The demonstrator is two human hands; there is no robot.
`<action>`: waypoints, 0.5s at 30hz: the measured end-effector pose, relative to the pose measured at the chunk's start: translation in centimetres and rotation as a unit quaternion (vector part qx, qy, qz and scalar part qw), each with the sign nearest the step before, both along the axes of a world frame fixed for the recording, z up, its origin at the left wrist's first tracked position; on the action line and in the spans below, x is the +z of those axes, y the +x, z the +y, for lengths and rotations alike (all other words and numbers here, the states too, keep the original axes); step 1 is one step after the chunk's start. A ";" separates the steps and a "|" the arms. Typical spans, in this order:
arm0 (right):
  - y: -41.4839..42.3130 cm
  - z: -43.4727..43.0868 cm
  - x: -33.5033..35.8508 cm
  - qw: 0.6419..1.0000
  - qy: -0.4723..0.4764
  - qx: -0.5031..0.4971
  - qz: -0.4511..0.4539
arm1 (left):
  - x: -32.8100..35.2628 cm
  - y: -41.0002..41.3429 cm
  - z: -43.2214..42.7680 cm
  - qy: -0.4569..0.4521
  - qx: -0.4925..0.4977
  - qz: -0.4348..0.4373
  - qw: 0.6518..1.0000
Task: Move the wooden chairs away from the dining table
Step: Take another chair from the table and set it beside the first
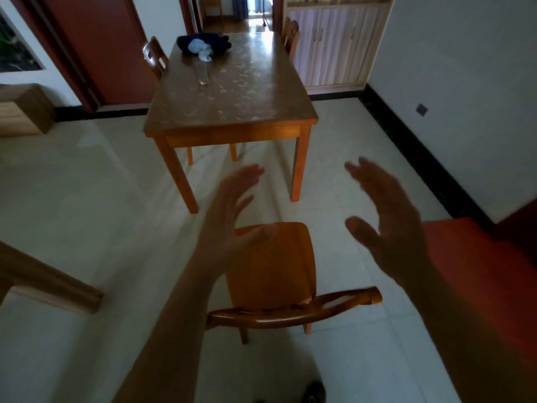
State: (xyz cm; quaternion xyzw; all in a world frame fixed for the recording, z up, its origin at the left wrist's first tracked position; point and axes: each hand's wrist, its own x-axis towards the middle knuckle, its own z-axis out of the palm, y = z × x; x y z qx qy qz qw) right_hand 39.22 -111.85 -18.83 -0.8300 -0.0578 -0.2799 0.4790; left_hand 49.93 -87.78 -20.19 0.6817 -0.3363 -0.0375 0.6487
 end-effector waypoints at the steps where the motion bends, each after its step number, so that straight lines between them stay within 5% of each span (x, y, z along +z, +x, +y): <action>1: 0.2 -0.6 1.7 0.999 -0.008 0.007 -0.049 | 1.6 0.3 -0.7 -0.020 -0.020 -0.043 0.999; 7: -1.9 -6.3 4.4 0.998 -0.005 -0.040 -0.055 | 3.8 0.7 -6.6 0.034 -0.049 -0.085 0.995; 15: -8.0 -20.7 3.9 0.994 0.067 -0.072 -0.047 | 4.5 -0.4 -21.7 -0.007 -0.109 -0.058 0.992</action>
